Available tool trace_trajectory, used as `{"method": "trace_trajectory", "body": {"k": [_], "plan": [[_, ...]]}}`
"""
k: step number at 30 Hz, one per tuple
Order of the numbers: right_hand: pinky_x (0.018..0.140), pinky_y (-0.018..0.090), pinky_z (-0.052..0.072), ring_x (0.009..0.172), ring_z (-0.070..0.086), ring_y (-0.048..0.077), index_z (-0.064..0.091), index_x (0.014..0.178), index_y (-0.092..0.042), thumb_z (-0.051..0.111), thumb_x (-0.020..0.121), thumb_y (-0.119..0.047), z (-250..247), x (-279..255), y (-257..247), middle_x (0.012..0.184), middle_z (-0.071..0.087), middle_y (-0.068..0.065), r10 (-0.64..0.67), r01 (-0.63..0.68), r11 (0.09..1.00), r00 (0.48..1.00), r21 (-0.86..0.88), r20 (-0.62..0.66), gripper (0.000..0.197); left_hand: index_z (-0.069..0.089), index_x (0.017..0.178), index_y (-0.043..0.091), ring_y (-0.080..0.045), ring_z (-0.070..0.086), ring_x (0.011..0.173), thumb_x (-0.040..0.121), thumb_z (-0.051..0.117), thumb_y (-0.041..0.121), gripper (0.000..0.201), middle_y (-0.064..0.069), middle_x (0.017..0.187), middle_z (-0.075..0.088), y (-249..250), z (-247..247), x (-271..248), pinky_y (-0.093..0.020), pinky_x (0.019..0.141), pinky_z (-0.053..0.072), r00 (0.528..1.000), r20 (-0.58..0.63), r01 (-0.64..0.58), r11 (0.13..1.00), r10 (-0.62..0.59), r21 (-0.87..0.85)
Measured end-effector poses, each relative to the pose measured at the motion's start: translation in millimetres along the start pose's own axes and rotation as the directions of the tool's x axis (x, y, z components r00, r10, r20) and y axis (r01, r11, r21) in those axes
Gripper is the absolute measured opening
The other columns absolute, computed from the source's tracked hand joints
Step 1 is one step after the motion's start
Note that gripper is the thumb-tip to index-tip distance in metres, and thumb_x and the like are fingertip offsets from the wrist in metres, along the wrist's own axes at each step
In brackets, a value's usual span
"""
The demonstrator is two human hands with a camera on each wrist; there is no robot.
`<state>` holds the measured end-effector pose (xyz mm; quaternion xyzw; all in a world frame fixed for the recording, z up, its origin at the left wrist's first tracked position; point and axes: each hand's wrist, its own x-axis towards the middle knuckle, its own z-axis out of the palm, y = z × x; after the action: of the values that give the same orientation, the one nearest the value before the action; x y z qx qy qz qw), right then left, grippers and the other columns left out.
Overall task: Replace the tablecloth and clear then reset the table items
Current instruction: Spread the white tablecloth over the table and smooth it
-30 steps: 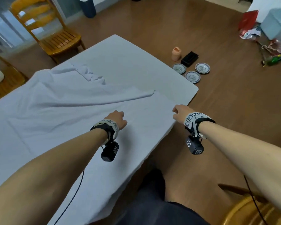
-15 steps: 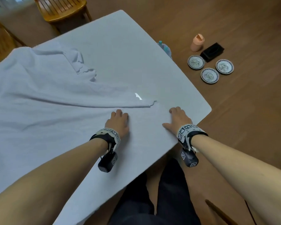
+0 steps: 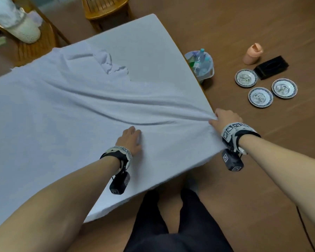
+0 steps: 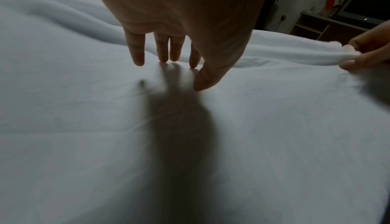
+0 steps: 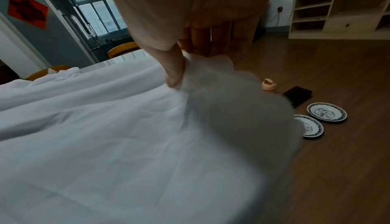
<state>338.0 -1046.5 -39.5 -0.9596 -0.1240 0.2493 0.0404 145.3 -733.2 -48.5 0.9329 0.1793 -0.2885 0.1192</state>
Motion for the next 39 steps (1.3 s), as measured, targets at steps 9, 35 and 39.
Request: {"method": "trace_trajectory", "body": {"k": [9, 35, 39], "plan": [[0.086, 0.041, 0.042, 0.119, 0.045, 0.029, 0.047, 0.124, -0.015, 0.063, 0.085, -0.025, 10, 18, 15, 0.127, 0.049, 0.008, -0.039, 0.046, 0.992, 0.997, 0.114, -0.064, 0.044, 0.04, 0.134, 0.015, -0.031, 0.037, 0.122, 0.082, 0.06, 0.017, 0.056, -0.008, 0.133, 0.03, 32, 15, -6, -0.049, 0.088, 0.047, 0.998, 0.049, 0.032, 0.999, -0.031, -0.026], [0.1, 0.036, 0.042, 0.122, 0.051, 0.025, 0.049, 0.134, -0.014, 0.051, 0.094, -0.025, -69, 145, -180, 0.136, 0.052, 0.007, -0.437, 0.445, 0.894, 0.893, -0.051, 0.109, 0.042, 0.038, 0.142, 0.018, -0.027, 0.035, 0.132, 0.09, 0.048, 0.02, 0.054, -0.006, 0.148, 0.03, -37, -86, 112, -0.041, 0.097, 0.04, 0.949, -0.13, 0.24, 0.928, -0.286, -0.286], [0.099, 0.035, 0.041, 0.123, 0.051, 0.026, 0.048, 0.136, -0.013, 0.048, 0.094, -0.023, -72, 186, -219, 0.138, 0.05, 0.008, -0.449, 0.463, 0.884, 0.88, -0.07, 0.156, 0.043, 0.038, 0.139, 0.016, -0.027, 0.031, 0.133, 0.089, 0.048, 0.026, 0.052, -0.008, 0.145, 0.033, -43, -84, 137, -0.044, 0.1, 0.034, 0.914, -0.2, 0.306, 0.924, -0.353, -0.229]]}}
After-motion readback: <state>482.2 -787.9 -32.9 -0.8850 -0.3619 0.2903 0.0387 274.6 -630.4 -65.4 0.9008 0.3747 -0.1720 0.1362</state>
